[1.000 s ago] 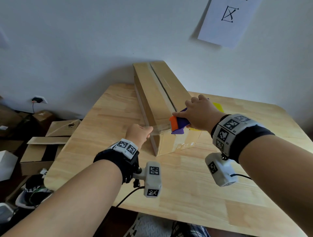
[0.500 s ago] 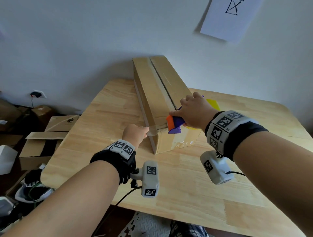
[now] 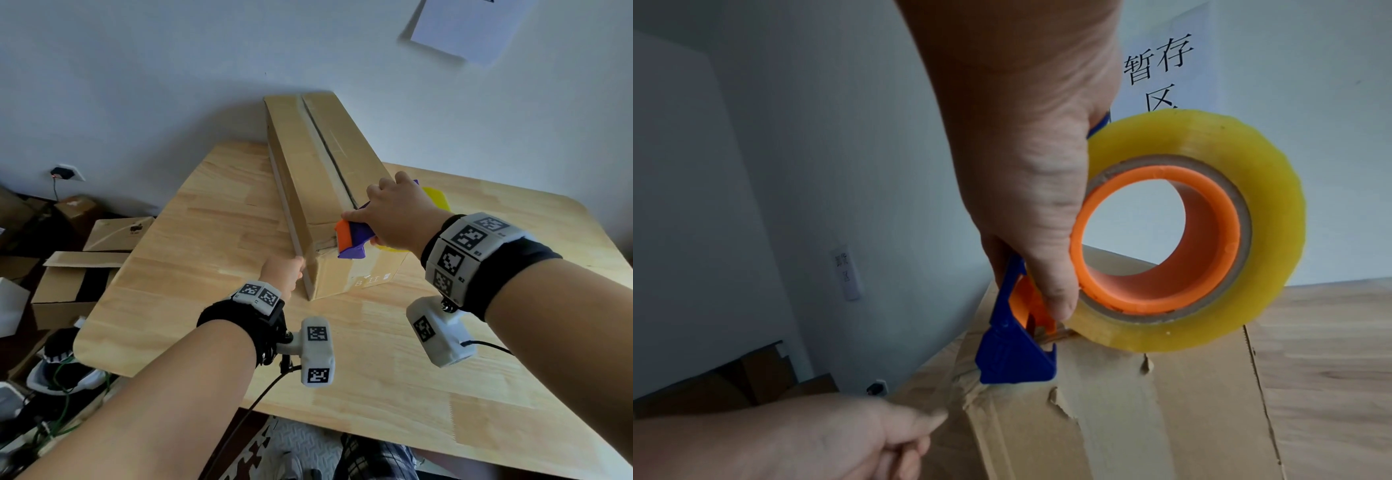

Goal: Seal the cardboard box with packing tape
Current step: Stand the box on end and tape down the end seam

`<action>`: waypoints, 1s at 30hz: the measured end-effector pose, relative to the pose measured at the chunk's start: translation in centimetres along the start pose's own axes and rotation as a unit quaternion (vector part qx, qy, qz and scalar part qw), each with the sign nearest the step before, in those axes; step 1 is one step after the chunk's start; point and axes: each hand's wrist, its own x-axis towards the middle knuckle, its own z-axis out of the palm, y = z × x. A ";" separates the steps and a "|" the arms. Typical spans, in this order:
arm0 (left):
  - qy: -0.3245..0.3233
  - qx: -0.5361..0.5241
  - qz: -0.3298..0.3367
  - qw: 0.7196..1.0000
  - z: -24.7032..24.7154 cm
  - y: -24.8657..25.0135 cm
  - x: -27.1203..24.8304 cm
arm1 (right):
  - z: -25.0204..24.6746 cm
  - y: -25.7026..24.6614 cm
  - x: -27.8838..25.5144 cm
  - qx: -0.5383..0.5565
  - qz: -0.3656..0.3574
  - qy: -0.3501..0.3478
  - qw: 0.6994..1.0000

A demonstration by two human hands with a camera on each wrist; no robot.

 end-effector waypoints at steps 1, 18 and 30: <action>0.008 0.013 0.015 1.000 0.3 -0.1 0.2 | 0.0 -0.1 0.0 0.001 0.002 0.001 1.000; -0.014 -0.081 -0.006 0.997 2.6 -1.1 -0.1 | 0.6 -0.5 -0.3 -0.002 0.016 0.019 1.000; -0.003 0.168 0.158 0.973 0.7 -1.9 0.9 | 0.5 -0.7 -0.7 0.002 0.025 0.027 0.999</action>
